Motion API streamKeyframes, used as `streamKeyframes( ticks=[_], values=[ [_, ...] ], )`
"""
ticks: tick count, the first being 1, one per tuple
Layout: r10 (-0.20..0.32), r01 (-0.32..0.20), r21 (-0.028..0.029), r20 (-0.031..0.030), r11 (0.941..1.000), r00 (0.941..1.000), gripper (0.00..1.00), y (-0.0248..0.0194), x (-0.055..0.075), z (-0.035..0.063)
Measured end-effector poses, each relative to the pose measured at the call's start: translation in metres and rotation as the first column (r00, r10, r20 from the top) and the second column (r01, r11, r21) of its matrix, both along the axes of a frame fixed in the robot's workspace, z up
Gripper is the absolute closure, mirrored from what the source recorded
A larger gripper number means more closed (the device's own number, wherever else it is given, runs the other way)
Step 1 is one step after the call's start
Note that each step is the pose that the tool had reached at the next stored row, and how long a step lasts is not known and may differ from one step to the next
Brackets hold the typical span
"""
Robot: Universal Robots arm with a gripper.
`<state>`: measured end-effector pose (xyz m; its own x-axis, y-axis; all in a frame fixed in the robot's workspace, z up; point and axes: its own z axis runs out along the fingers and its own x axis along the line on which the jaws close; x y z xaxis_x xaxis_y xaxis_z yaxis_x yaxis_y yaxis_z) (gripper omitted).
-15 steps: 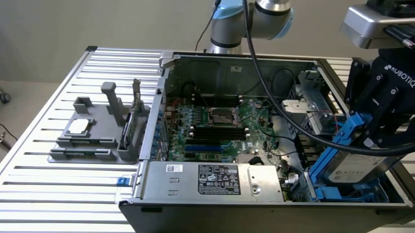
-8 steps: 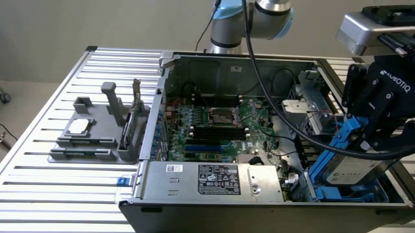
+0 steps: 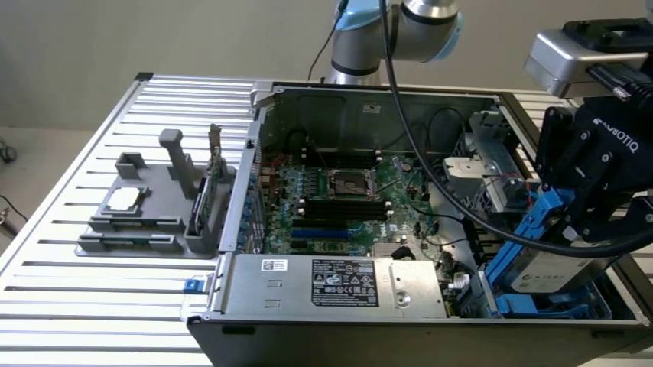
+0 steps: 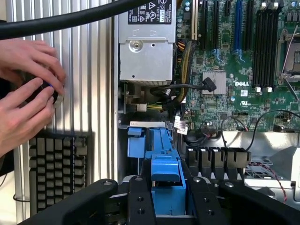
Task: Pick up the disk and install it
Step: 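Insert the disk into the insertion slot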
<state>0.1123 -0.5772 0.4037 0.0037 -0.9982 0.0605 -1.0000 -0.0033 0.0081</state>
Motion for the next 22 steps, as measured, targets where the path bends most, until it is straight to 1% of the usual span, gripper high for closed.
streamKeyframes(
  ticks=[2,3,10,14,15,16,17,20,21,22],
  values=[
    [0.0,0.0,-0.0004,-0.0001,1.0,1.0,0.66,0.0,0.0,-0.0011],
    [0.0,0.0,-0.0001,-0.0001,1.0,1.0,0.6,0.0,0.0,-0.0018],
    [0.0,0.0,-0.0001,0.0,1.0,1.0,0.6,0.0,0.0,-0.006],
    [0.0,0.0,0.0,0.0,1.0,1.0,0.6,0.0,0.0,-0.0108],
    [0.0,0.0,0.0,0.0,1.0,1.0,0.62,0.0,0.0,-0.0124],
    [0.0,0.0,0.0,0.0,1.0,1.0,0.68,0.0,0.0,-0.014],
    [0.0,0.0,-0.0001,0.0,1.0,1.0,0.68,0.0,0.0,-0.0158],
    [0.0,0.0,-0.0001,0.0,1.0,1.0,0.87,0.0003,0.001,-0.0212],
    [0.0,0.0,0.0,0.0,1.0,1.0,0.87,0.0006,0.002,-0.0231],
    [0.0,0.0,-0.0004,0.0,1.0,1.0,0.89,0.0008,0.002,-0.0248]
  ],
)
